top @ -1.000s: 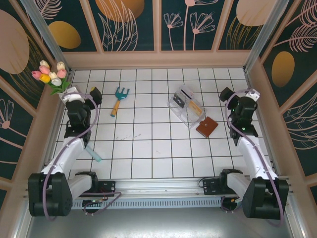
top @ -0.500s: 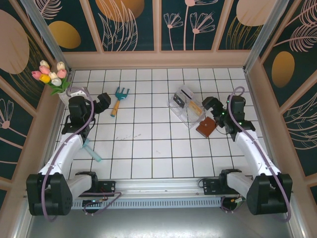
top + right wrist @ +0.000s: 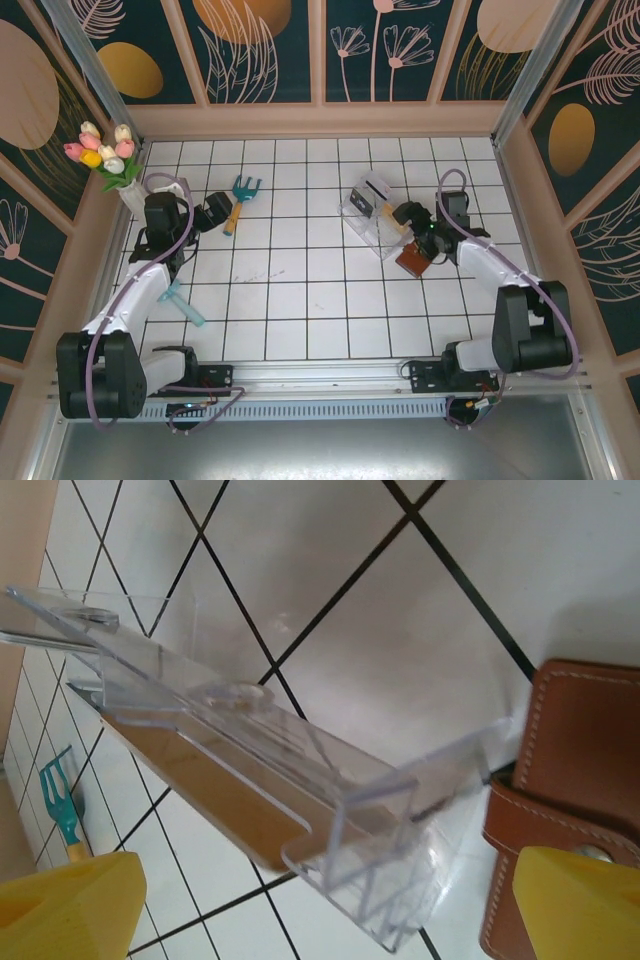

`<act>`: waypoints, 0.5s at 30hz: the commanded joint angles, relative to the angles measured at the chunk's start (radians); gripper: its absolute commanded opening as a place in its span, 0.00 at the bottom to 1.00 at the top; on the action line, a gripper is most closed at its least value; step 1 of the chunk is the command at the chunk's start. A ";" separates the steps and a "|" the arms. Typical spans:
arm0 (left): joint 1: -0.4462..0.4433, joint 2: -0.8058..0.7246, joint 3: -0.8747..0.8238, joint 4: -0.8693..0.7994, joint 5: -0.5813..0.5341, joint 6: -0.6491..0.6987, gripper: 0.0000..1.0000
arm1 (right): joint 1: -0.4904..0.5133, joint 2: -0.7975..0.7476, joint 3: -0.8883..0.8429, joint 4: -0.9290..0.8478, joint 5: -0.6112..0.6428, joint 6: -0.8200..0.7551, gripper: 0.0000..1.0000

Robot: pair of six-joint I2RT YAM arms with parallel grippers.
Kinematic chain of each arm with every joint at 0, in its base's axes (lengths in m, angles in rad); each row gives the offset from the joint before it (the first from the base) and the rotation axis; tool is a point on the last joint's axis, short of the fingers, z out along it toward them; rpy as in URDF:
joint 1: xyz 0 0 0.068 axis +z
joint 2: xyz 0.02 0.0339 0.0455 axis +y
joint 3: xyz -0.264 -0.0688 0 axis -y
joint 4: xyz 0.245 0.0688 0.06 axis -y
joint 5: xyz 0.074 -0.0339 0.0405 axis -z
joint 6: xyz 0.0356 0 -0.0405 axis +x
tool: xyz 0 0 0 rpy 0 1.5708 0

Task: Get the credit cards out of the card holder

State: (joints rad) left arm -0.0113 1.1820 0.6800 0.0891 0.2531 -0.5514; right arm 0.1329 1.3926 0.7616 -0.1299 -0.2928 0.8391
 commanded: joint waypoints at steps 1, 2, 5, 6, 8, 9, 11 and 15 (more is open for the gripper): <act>0.008 0.010 0.025 0.003 0.035 -0.013 0.99 | 0.008 0.044 0.070 0.069 -0.032 -0.036 0.94; 0.008 0.011 0.024 0.002 0.037 -0.014 0.98 | 0.008 0.064 0.079 0.079 -0.041 -0.042 0.93; 0.008 0.011 0.017 0.008 0.042 -0.024 0.99 | 0.007 0.115 0.113 0.106 -0.065 -0.059 0.88; 0.008 0.011 0.012 0.013 0.052 -0.034 0.98 | 0.008 0.134 0.125 0.115 -0.073 -0.065 0.87; 0.007 0.013 -0.002 0.029 0.081 -0.051 0.99 | 0.007 0.169 0.151 0.134 -0.086 -0.083 0.85; 0.005 0.013 -0.012 0.040 0.098 -0.064 0.99 | 0.007 0.188 0.170 0.134 -0.083 -0.094 0.85; -0.001 0.016 -0.027 0.055 0.120 -0.082 0.99 | 0.008 0.227 0.209 0.143 -0.090 -0.121 0.85; -0.047 0.036 -0.034 0.052 0.128 -0.090 0.99 | 0.010 0.318 0.295 0.174 -0.135 -0.169 0.83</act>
State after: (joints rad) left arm -0.0299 1.1992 0.6575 0.1196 0.3420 -0.6155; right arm 0.1329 1.6672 0.9909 -0.0208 -0.3721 0.7303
